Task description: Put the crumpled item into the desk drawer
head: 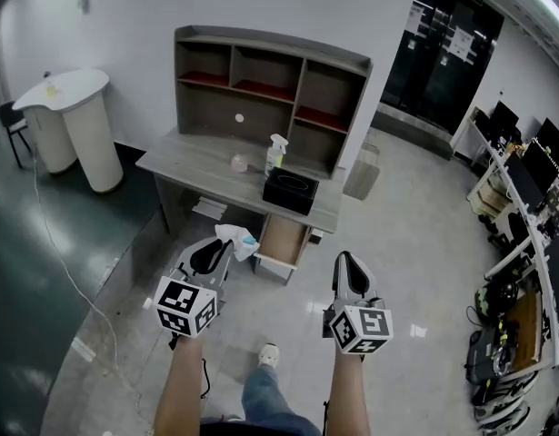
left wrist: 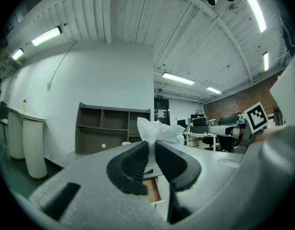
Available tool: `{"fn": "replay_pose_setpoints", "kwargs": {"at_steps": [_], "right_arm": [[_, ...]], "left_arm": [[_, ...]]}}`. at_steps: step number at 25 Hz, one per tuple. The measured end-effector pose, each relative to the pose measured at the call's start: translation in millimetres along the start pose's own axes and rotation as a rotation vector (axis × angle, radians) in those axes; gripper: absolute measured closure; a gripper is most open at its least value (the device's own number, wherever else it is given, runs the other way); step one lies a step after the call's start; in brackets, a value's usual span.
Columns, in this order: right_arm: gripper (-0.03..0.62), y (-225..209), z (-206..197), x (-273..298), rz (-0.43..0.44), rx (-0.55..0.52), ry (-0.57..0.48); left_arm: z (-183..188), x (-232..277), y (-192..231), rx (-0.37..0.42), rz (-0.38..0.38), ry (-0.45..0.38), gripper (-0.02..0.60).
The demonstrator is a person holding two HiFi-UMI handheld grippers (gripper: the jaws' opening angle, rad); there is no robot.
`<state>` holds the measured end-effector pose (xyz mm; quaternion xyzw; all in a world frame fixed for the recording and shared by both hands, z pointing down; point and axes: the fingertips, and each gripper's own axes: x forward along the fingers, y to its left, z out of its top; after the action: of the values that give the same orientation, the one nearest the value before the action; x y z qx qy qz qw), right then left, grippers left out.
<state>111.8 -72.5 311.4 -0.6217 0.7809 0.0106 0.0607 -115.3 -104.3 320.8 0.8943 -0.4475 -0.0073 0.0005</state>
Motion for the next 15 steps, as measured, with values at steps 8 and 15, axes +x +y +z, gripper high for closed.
{"fn": "replay_pose_setpoints", "kwargs": {"at_steps": [8, 15], "right_arm": [[0.582, -69.2, -8.2, 108.3, 0.015, 0.021, -0.001], [0.582, -115.3, -12.9, 212.4, 0.066, 0.007, 0.014]], "left_arm": [[-11.6, 108.1, 39.3, 0.001, 0.031, 0.032, 0.534], [-19.1, 203.5, 81.6, -0.010, 0.078, 0.030, 0.534]]}}
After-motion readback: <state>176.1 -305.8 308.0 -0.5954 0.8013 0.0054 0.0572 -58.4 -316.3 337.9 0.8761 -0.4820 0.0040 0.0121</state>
